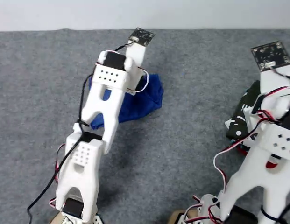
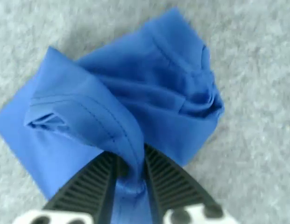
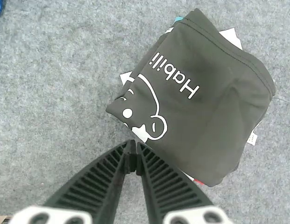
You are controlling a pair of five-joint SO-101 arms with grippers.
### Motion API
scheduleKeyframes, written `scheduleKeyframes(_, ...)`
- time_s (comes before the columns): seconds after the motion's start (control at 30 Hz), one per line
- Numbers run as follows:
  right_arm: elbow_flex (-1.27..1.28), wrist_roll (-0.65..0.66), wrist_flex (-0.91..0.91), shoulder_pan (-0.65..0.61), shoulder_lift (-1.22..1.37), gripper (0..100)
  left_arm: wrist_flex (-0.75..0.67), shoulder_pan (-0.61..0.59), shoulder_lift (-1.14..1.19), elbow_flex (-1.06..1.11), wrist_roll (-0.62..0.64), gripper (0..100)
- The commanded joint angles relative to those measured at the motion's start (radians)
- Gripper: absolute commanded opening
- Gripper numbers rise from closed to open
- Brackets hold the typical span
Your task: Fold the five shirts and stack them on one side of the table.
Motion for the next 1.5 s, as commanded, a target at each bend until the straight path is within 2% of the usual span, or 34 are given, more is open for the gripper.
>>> scheduleKeyframes(0.0, -0.048, 0.000, 0.033, 0.008, -0.024, 0.9, 0.048, 0.046, 0.074, -0.189, 0.011, 0)
scheduleKeyframes(0.2, -0.048, 0.000, 0.033, 0.008, -0.024, 0.9, 0.069, 0.075, 0.215, -0.354, 0.011, 0)
scheduleKeyframes(0.4, -0.048, 0.000, 0.033, 0.008, -0.024, 0.9, 0.066, 0.087, 0.249, -0.384, 0.011, 1)
scheduleKeyframes(0.57, -0.048, 0.000, 0.035, 0.008, -0.024, 0.9, 0.084, 0.084, 0.226, -0.386, 0.011, 16)
scheduleKeyframes(0.83, -0.046, -0.002, 0.035, -0.005, -0.024, 0.9, 0.087, 0.072, 0.086, -0.381, 0.005, 18)
scheduleKeyframes(1.0, -0.046, -0.009, 0.030, -0.131, -0.019, 0.9, 0.087, -0.058, 0.002, -0.380, 0.005, 17)
scheduleKeyframes(1.13, -0.048, -0.012, 0.030, -0.268, 0.054, 0.9, 0.089, -0.204, -0.055, -0.380, 0.005, 5)
scheduleKeyframes(1.17, -0.051, -0.028, 0.027, -0.295, 0.085, 0.9, 0.089, -0.241, -0.069, -0.380, -0.005, 1)
scheduleKeyframes(1.3, -0.054, -0.160, -0.050, -0.414, 0.203, 0.9, 0.091, -0.382, -0.127, -0.357, -0.040, 0)
scheduleKeyframes(1.47, -0.054, -0.282, -0.254, -0.568, 0.343, 0.9, 0.089, -0.546, -0.215, -0.255, -0.043, 0)
